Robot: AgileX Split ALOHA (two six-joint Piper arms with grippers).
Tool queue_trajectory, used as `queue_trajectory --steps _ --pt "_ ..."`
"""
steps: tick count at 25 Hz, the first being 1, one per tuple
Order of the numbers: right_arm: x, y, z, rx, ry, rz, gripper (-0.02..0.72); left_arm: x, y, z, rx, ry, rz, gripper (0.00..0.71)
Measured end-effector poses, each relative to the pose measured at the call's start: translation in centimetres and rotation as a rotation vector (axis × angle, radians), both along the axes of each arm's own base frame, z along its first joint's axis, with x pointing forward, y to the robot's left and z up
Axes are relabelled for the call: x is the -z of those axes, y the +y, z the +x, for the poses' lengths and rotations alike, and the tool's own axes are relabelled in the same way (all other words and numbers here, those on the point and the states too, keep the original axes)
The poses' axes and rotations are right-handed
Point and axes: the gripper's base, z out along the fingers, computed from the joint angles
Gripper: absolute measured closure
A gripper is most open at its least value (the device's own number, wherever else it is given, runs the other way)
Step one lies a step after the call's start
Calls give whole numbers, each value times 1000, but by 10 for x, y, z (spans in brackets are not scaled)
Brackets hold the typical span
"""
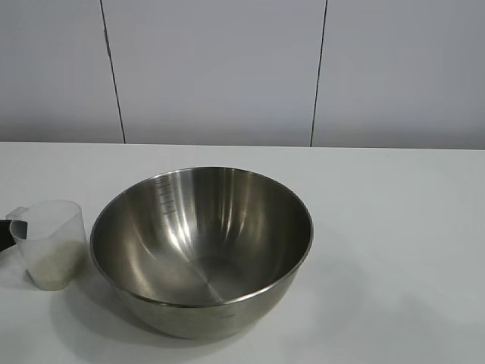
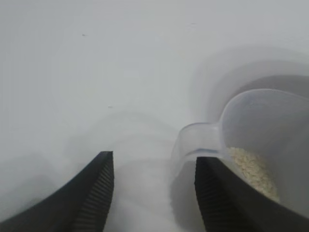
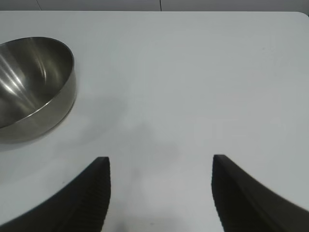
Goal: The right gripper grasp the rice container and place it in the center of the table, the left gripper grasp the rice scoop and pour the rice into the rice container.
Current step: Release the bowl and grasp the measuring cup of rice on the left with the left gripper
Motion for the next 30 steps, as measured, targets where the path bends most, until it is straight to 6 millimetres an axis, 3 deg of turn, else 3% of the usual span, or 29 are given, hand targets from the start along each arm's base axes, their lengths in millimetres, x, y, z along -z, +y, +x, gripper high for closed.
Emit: queue_trajectory --steps 11,30 --pt "0 0 0 0 0 0 285 -4 -1 10 34 -38 4 342" --pt "0 0 0 0 1 0 285 -3 -11 4 155 -5 -52 350"
